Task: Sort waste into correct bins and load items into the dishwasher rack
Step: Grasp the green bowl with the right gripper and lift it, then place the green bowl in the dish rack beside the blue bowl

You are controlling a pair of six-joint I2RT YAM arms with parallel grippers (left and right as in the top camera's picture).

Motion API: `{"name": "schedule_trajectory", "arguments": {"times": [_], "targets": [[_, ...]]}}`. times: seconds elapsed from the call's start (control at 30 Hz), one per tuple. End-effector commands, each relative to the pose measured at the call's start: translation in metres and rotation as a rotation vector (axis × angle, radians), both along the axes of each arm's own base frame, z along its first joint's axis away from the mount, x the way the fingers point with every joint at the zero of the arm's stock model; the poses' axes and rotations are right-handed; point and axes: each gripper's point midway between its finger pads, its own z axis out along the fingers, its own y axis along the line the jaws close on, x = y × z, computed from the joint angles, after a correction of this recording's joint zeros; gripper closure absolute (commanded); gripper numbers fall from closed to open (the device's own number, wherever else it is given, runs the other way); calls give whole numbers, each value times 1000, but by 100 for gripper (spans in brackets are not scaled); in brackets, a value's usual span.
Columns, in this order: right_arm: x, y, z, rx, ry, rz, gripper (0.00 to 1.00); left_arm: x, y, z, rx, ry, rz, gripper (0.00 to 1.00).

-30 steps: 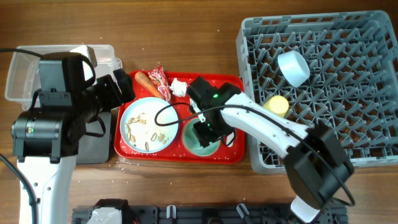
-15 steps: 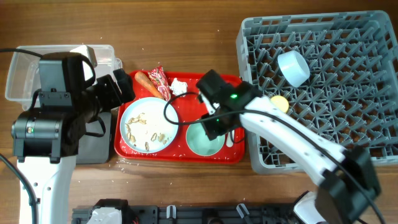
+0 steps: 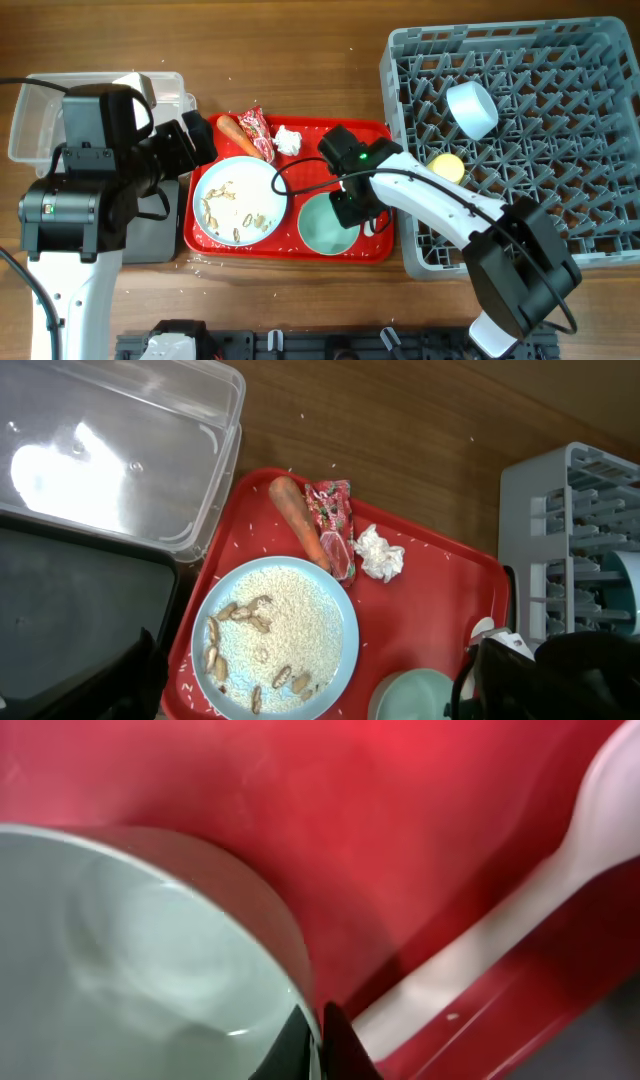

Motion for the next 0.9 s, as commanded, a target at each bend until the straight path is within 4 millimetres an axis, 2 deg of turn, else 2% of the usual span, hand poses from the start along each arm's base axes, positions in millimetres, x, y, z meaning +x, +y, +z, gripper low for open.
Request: {"name": "schedule_trajectory", "arguments": {"times": [0.0,0.03,0.07,0.1,0.13,0.17,0.2,0.27,0.3,0.33,0.4,0.47,0.6,0.7,0.87], "targets": [[29,-20,42,-43,-125,-114,96,1,3,7,4,-21,8,0],[40,-30,59,-67,-190,-143,96,1,3,7,4,-21,8,0],[56,-44,85,-102,-296,-177,96,1,3,7,4,-21,8,0],[74,-62,116,-150,-436,-226,96,1,3,7,4,-21,8,0],[95,-88,158,-223,-635,-298,96,1,3,7,4,-21,8,0],[106,-113,193,-291,-796,-371,96,1,3,7,4,-21,8,0],[112,-133,221,-348,-916,-441,96,1,3,7,4,-21,8,0],[115,-196,290,-573,-1158,-594,96,1,3,7,4,-21,8,0],[112,-225,307,-699,-1190,-643,96,1,3,7,4,-21,8,0],[110,-247,314,-791,-1181,-670,95,1,3,7,4,-21,8,0],[110,-295,306,-912,-1100,-740,96,1,3,7,4,-21,8,0],[108,-344,285,-1024,-994,-821,96,1,3,7,4,-21,8,0],[116,-394,240,-1176,-784,-787,96,1,3,7,4,-21,8,0],[126,-408,221,-1301,-685,-715,96,1,3,7,4,-21,8,0],[147,-399,186,-1318,-610,-595,96,1,3,7,4,-21,8,0]]}}
